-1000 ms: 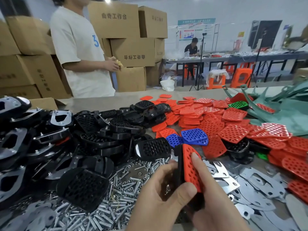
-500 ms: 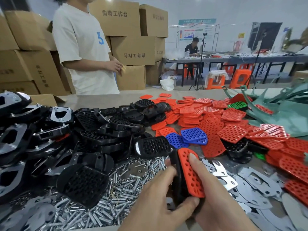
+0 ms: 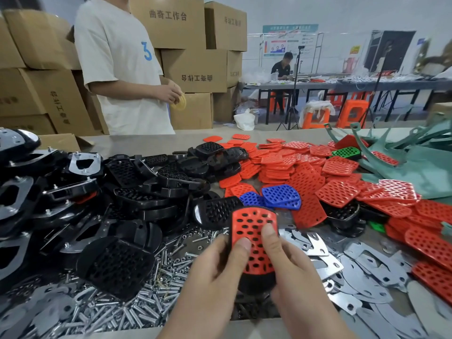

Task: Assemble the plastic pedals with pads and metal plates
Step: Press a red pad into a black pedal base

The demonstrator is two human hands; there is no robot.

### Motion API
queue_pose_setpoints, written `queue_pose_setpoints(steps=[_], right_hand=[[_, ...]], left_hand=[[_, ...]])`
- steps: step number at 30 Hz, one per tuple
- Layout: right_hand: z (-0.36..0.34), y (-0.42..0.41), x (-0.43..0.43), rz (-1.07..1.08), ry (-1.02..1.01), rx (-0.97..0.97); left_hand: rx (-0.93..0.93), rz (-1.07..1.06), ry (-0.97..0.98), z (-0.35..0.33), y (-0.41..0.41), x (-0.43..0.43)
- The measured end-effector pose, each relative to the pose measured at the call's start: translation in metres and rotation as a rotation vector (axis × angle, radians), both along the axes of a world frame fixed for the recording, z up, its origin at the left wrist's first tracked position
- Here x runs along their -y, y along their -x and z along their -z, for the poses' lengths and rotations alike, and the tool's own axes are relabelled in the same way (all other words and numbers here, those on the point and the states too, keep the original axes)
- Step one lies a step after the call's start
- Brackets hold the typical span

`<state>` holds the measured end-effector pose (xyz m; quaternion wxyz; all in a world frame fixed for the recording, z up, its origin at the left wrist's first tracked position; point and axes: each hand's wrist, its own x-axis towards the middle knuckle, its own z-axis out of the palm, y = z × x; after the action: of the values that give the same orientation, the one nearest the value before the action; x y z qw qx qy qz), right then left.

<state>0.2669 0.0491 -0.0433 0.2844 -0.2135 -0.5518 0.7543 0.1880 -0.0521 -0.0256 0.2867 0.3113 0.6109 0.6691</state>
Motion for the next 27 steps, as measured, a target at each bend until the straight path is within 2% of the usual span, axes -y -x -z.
queue_pose_setpoints(steps=[3,10,14,19,23,27], right_hand=[[0.006,0.004,0.001,-0.052,-0.038,-0.002],[0.007,-0.003,-0.003,0.009,-0.131,0.155],[0.002,-0.006,0.0,0.055,-0.261,0.267],[0.003,-0.006,0.005,0.066,-0.4,0.297],[0.002,-0.005,0.008,0.015,-0.368,0.27],[-0.001,-0.004,0.004,-0.001,-0.141,0.143]], left_hand=[[0.01,-0.098,-0.032,0.002,0.004,0.001],[-0.04,-0.07,0.018,0.003,0.006,0.0],[-0.169,-0.059,0.099,0.003,0.007,0.005],[-0.239,-0.148,0.227,0.004,0.01,0.008],[-0.207,-0.134,0.261,-0.001,0.012,0.01],[-0.119,-0.003,0.096,-0.008,0.011,0.01]])
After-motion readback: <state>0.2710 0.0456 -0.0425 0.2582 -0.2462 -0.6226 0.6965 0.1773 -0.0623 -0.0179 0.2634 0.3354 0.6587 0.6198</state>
